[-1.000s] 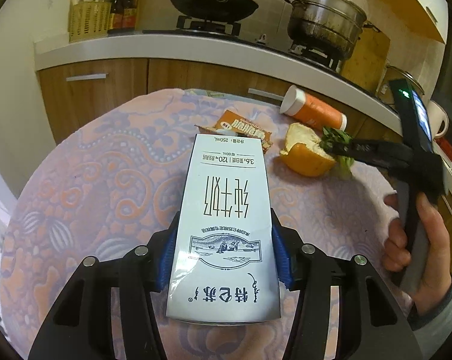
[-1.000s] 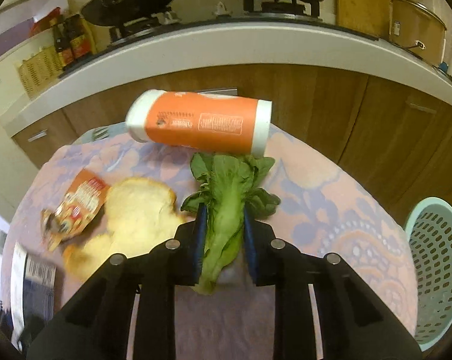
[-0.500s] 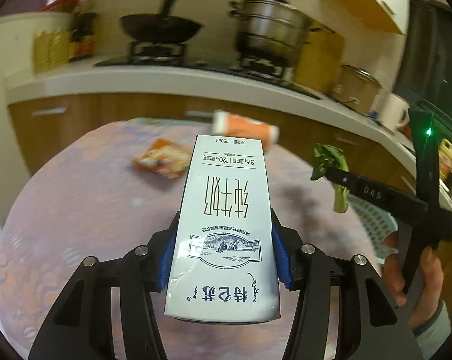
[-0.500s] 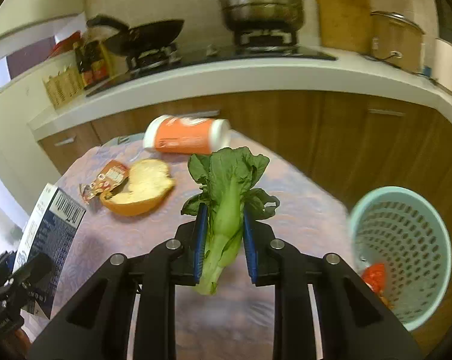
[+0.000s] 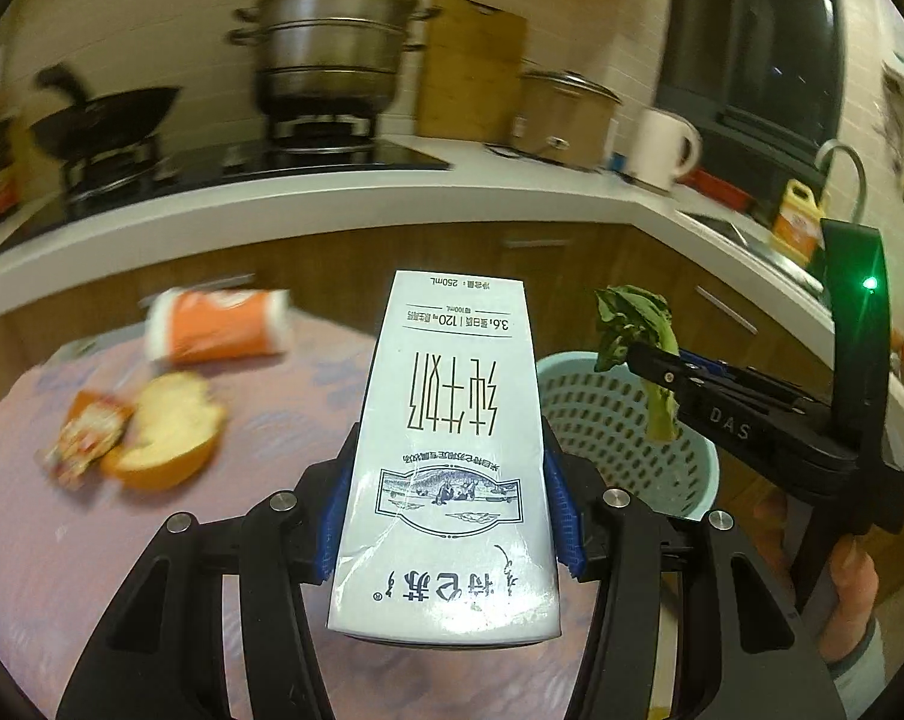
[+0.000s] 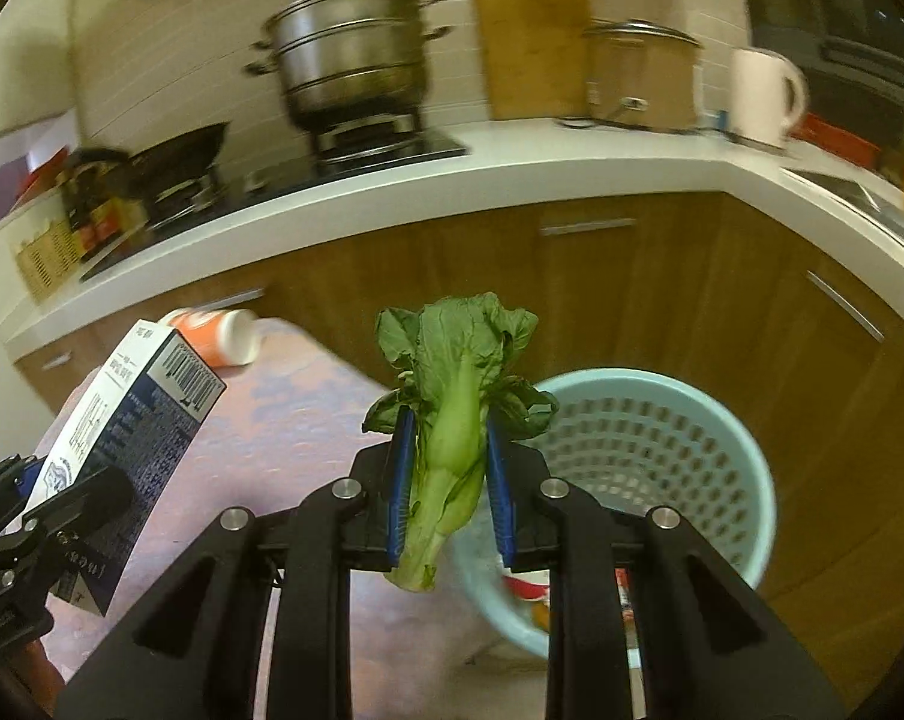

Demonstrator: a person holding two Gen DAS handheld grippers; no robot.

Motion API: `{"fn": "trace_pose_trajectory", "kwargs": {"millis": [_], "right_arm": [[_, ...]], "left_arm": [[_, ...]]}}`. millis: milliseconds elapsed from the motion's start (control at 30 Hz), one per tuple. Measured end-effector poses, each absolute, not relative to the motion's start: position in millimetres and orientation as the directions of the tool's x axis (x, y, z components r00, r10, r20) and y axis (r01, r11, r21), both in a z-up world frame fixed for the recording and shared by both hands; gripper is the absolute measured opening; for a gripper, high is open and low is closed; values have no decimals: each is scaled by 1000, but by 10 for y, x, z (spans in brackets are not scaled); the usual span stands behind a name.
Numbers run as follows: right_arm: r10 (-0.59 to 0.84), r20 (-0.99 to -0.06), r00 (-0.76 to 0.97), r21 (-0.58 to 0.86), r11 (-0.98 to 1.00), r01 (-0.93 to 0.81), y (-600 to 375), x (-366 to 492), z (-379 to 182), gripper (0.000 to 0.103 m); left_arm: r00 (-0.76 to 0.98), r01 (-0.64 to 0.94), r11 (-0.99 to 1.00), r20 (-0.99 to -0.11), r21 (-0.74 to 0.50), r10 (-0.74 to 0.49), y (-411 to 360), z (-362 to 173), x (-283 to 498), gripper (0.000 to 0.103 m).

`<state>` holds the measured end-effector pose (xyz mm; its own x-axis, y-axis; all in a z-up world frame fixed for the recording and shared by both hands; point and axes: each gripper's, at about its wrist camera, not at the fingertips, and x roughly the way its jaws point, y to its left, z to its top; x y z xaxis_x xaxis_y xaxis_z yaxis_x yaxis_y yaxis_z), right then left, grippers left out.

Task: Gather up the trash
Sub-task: 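Carry the carton and bok choy over the basket and open both grippers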

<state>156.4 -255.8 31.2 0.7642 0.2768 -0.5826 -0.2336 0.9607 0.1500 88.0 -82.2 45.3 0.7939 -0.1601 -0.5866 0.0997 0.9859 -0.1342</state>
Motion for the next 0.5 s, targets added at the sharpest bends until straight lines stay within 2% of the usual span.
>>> {"fn": "trace_pose_trajectory", "kwargs": {"millis": [200,500], "right_arm": [[213,-609,764,178,975,-130,-3044,1730,125,20],[178,-718,673,213,976,-31,-3390,2089,-426,20]], "left_arm": [[762,176,977,-613,-118,-211,-1285,336,1286,51],[690,251,958,-669,-138,-277,-1714,-34,1755,51]]}}
